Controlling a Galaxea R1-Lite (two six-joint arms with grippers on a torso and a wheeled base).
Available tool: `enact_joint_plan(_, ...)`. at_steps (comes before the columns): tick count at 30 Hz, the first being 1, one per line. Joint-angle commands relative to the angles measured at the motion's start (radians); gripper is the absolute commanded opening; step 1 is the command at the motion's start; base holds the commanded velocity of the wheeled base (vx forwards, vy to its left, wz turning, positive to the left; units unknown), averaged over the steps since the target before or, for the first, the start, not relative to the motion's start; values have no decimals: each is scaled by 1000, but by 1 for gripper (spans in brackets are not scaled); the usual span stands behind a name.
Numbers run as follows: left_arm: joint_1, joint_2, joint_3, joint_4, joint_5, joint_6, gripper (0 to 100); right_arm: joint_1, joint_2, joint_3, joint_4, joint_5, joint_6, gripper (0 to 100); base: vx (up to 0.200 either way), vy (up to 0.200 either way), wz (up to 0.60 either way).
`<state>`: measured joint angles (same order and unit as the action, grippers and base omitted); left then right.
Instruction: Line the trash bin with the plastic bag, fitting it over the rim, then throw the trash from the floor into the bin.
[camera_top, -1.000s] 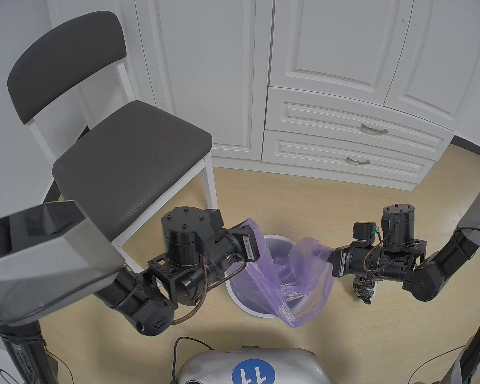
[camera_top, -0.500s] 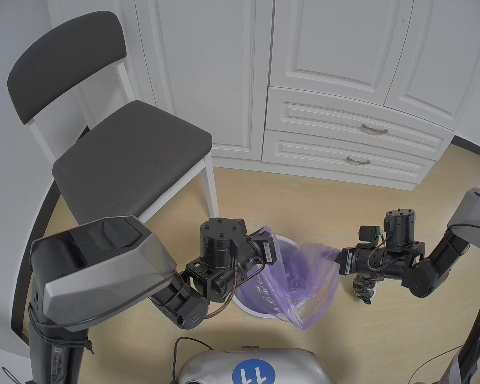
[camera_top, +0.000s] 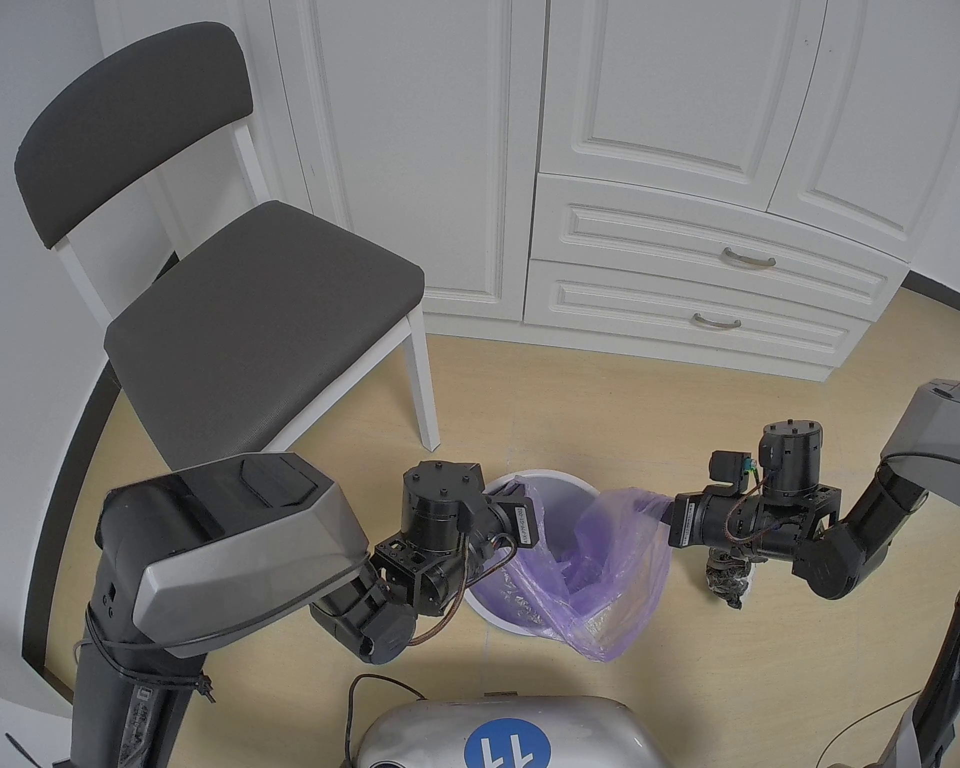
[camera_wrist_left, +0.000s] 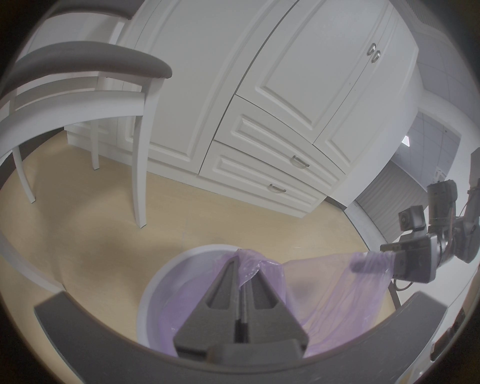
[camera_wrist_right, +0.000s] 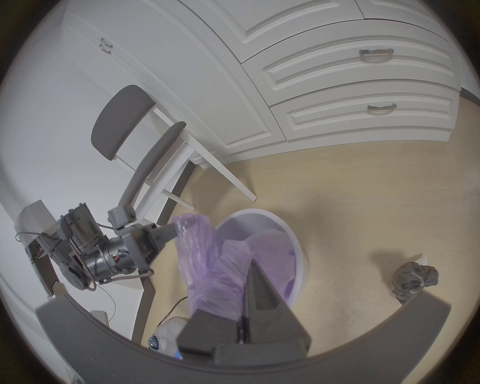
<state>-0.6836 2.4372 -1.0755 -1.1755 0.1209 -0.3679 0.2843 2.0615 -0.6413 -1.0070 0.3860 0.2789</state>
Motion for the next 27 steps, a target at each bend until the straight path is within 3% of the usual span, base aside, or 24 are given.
enact_joint_plan(1, 22, 3, 34, -3, 2, 3, 0, 26, 48, 8, -68, -4, 32, 0, 0, 0, 0)
enact_joint_plan(8, 55, -32, 181, -61, 3, 78, 0, 81, 132, 9, -162, -7, 51, 0, 0, 0, 0)
enact_joint_plan(14, 75, -69, 332, -165, 3, 92, 0, 171, 255, -8, -389, -98, 163, 0, 0, 0, 0)
enact_joint_plan(20, 72, -89, 373, -196, 2, 93, 0, 156, 305, -9, -424, -131, 160, 0, 0, 0, 0)
enact_joint_plan(25, 98, -145, 463, -191, -18, 172, 0, 44, 239, 31, -423, -124, -6, 0, 0, 0, 0)
enact_joint_plan(27, 111, -158, 482, -193, -35, 191, 0, 26, 220, 43, -420, -122, -32, 0, 0, 0, 0)
